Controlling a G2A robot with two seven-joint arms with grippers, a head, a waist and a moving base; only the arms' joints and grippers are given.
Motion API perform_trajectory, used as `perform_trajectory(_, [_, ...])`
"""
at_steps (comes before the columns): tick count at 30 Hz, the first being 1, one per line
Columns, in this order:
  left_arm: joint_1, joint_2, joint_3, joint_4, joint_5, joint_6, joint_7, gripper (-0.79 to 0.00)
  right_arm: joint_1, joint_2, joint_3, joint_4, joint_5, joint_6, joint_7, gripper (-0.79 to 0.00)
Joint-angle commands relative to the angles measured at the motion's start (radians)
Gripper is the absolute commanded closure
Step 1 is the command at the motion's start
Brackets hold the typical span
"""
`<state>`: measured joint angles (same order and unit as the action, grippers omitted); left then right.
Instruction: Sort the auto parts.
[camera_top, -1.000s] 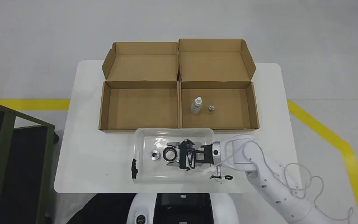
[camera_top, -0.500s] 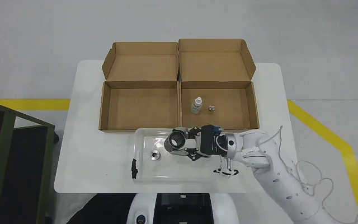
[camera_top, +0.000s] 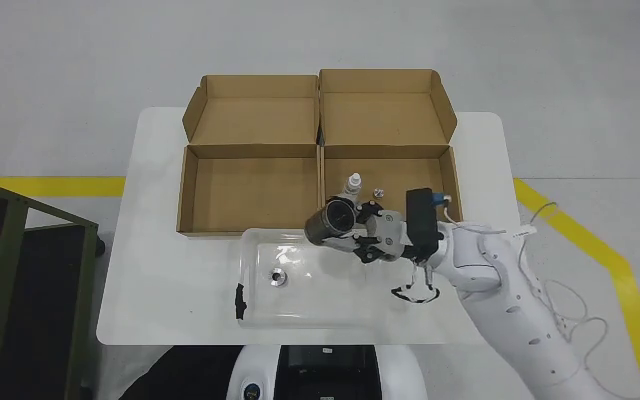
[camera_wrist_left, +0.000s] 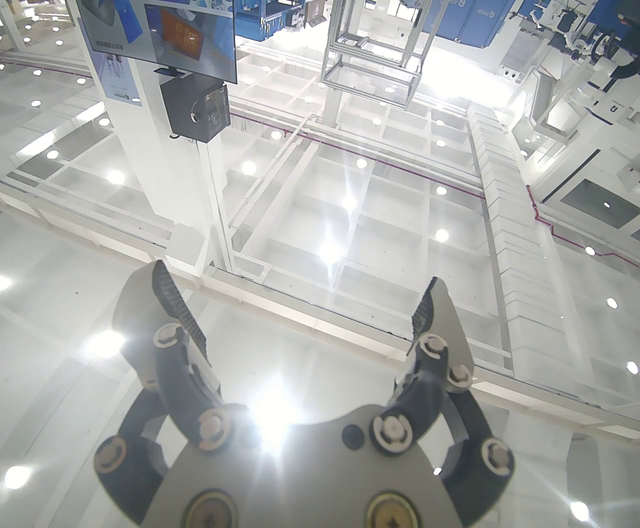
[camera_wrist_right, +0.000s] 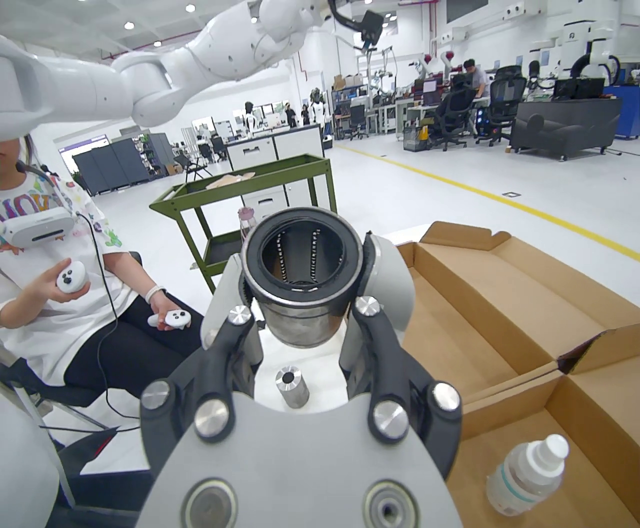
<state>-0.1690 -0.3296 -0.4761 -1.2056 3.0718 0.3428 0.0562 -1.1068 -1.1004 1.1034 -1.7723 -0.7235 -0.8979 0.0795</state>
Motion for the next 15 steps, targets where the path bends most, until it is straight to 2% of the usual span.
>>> perform_trajectory(1, [0.000, 0.000, 0.000, 0.000, 0.000, 0.000, 0.000, -0.785, -0.003, -0.001, 0.008, 0.002, 0.022, 0.008, -0.014, 0.000])
perform_trajectory(15, [0.000, 0.000, 0.000, 0.000, 0.000, 0.000, 0.000, -0.785, 0.011, -0.012, -0.003, 0.080, 0.227, 0.005, -0.027, 0.000])
